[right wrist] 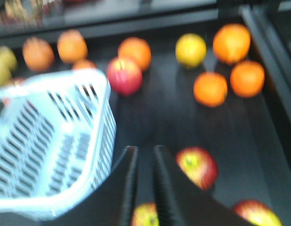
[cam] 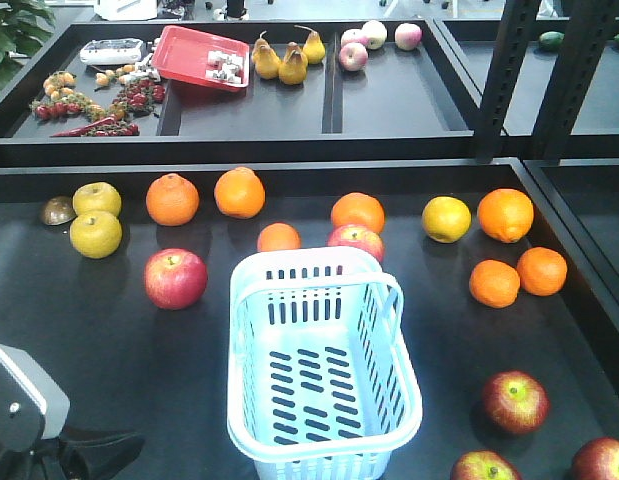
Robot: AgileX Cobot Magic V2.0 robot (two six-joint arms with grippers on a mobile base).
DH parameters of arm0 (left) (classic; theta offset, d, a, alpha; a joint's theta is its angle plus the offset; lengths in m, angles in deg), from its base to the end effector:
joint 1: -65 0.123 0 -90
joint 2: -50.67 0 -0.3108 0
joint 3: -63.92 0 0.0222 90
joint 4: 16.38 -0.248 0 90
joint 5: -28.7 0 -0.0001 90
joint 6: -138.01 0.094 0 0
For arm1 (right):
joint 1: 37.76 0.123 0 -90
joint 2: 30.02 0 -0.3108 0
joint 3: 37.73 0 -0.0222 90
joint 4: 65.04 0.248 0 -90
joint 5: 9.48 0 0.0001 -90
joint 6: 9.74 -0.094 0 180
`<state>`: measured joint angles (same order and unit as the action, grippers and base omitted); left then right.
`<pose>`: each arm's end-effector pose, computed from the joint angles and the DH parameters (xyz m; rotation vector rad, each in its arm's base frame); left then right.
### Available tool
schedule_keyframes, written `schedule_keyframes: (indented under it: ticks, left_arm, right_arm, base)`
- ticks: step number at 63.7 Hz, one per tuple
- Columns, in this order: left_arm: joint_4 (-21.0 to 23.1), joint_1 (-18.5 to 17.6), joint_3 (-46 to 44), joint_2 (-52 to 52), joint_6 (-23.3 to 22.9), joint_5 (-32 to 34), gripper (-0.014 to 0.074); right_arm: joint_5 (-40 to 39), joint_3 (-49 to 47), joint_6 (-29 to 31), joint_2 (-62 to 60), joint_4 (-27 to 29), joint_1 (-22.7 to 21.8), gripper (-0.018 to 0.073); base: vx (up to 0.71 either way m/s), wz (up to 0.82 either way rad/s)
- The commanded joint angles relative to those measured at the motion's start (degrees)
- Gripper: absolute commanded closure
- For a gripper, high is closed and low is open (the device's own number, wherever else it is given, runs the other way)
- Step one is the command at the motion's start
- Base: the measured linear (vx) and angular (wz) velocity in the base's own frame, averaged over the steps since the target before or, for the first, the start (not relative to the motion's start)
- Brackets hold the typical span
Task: Pick three apples into basket with both arms
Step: 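Reach the right gripper down and grasp the red apple nearest it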
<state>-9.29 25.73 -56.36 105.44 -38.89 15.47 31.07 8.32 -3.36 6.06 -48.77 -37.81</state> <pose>0.0989 -0.0843 0.2368 0.7045 2.1514 -0.4385 0.0702 0.0171 0.3136 0.0053 2.1214 0.2571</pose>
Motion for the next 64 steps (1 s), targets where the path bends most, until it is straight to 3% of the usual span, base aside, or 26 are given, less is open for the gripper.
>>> schedule_keyframes:
  ticks: [1, 8, 13, 17, 26, 35, 51, 64]
  left_arm:
    - [0.7, 0.0, -1.5, -0.7, -0.5, 3.9, 0.0603]
    - [1.6, 0.0, -1.5, -0.7, -0.5, 3.9, 0.0603]
    - [1.6, 0.0, -1.5, -0.7, -0.5, 3.9, 0.0603]
    - [1.6, 0.0, -1.5, -0.7, -0.5, 4.0, 0.0603]
    - [1.6, 0.0, -1.5, -0.7, -0.5, 4.0, 0.0603]
    - [1.6, 0.0, -1.5, -0.6, -0.5, 4.3, 0.0603]
    - [1.6, 0.0, -1.5, -0.6, -0.5, 4.3, 0.0603]
    - [1.5, 0.0, -1.5, -0.6, -0.5, 4.4, 0.0603]
  right_arm:
    - [-4.3, -2.5, 1.8, 6.0, 0.7, -0.2, 0.0230]
    - [-10.7, -2.5, 3.3, 11.3, 0.6, -0.2, -0.0006]
    - [-12.6, -3.1, 3.3, 14.1, 2.0, -0.2, -0.0106]
    - [-8.5, -5.0, 4.7, 17.7, 2.5, -0.2, -0.0144]
    - [7.9, -11.4, 10.5, 27.5, 4.6, -0.2, -0.0135]
    - [18.2, -15.0, 14.1, 35.3, 8.6, -0.2, -0.0101]
    - [23.2, -14.9, 15.7, 45.7, 9.2, -0.2, -0.0030]
    - [22.4, -13.4, 15.7, 51.7, 9.2, -0.2, -0.0029]
  base:
    - [0.00, 0.00]
    - [0.00, 0.00]
    - [0.00, 0.00]
    - [0.00, 0.00]
    - [0.00, 0.00]
    - [0.00, 0.00]
    - [0.00, 0.00]
    - [0.00, 0.00]
